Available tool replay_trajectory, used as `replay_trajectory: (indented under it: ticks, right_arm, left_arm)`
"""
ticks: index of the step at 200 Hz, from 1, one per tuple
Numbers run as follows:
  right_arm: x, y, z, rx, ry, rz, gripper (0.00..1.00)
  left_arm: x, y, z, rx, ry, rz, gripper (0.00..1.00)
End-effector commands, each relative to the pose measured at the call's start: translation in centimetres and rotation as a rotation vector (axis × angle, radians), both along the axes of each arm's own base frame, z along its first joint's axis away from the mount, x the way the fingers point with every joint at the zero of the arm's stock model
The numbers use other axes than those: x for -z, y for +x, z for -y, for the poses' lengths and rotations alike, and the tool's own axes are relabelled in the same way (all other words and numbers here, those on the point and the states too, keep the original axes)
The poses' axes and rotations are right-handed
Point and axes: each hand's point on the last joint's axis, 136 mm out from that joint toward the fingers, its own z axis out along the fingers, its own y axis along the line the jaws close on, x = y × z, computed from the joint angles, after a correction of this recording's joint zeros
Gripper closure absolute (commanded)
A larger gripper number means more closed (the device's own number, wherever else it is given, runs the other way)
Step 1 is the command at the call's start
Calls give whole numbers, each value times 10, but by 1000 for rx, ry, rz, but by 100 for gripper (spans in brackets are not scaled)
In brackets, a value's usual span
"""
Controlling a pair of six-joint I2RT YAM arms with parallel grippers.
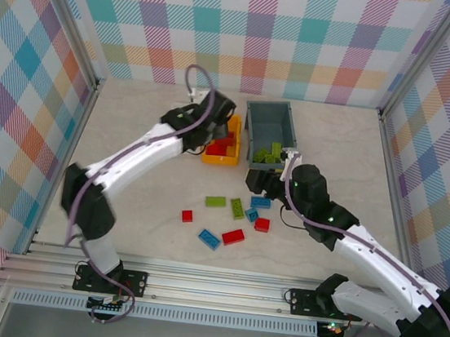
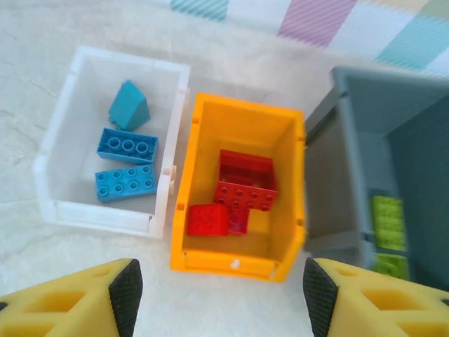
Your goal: Sort the legos into containers by color
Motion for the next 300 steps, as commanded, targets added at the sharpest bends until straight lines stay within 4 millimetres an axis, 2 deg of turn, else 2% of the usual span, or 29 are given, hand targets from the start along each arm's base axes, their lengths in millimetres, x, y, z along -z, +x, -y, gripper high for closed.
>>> replay_trajectory:
  ticks: [1, 12, 33, 67, 92, 106, 133, 182, 217, 246, 274, 300]
  right_arm:
    - [12, -9, 12, -36, -152, -10, 23]
    - [19, -13, 14, -55, -186, -31, 24]
    - [32, -18, 24, -38, -257, -93, 25]
    - [47, -22, 36, -7, -339, -178, 28]
    - [54, -26, 21, -82, -398, -206, 33]
    - [68, -27, 5, -143, -485, -238, 34]
    - [106, -28, -26, -208, -580, -340, 37]
    - [162, -13, -48, -167, -671, -510, 41]
    - [184, -1, -57, -157, -715, -533, 41]
    - [203, 4, -55, -140, -773, -558, 43]
    - [215, 7, -53, -121, -801, -574, 52]
    - [215, 7, -54, -112, -793, -572, 63]
  left_arm:
    - [-8, -44, -9, 27, -107, -14, 35]
    - [-6, -67, -7, 77, -160, -29, 33]
    - [14, -108, -13, 120, -214, -95, 33]
    - [56, -161, -10, 159, -350, -170, 33]
    - [77, -184, -5, 162, -393, -170, 33]
    - [83, -194, -4, 157, -404, -144, 34]
    - [84, -207, -6, 161, -429, -68, 34]
    - [92, -217, -21, 126, -449, -30, 34]
    - [90, -218, -19, 138, -443, -27, 34]
    - [91, -217, -15, 146, -448, -31, 34]
    - [87, -217, -11, 166, -457, -24, 34]
    - [82, -217, -4, 201, -470, -15, 34]
